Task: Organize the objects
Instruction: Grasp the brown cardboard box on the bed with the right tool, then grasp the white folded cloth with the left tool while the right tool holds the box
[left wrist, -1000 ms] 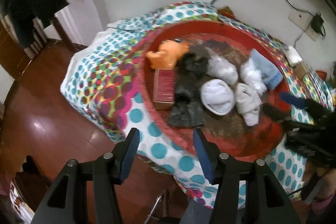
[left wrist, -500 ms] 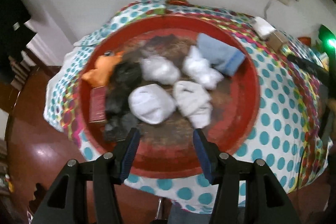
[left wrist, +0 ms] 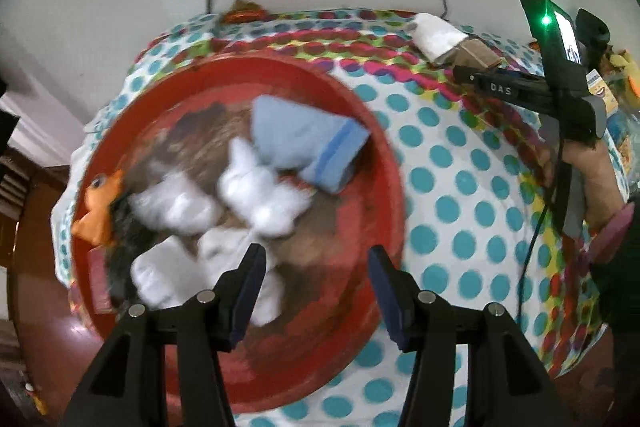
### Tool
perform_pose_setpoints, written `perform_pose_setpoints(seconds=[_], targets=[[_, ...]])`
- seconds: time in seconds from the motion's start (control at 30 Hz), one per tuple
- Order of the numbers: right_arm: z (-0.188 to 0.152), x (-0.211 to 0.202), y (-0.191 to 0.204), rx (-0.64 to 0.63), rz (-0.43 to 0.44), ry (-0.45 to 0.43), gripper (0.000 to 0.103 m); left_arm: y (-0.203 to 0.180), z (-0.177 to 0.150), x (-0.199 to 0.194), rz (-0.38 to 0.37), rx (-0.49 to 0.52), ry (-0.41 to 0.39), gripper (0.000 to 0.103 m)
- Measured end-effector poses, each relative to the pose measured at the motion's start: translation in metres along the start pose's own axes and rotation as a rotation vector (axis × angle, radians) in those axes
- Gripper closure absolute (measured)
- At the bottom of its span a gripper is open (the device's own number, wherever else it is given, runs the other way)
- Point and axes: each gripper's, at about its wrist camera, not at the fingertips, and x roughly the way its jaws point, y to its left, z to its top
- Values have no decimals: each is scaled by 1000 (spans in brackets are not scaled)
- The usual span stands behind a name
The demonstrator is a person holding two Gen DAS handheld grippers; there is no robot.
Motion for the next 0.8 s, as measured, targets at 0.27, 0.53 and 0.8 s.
perform_pose_setpoints(seconds=[0.27, 0.53, 0.8], targets=[[-22, -24, -14, -3, -13, -6, 56, -44, 38, 23, 19, 44, -21, 49], [-70, -67, -56, -3, -107, -8, 56, -97, 77, 35, -23, 80, -67, 49], [-85, -79, -75, 45, -108, -6, 56, -120, 140, 50, -116, -43, -84, 49]])
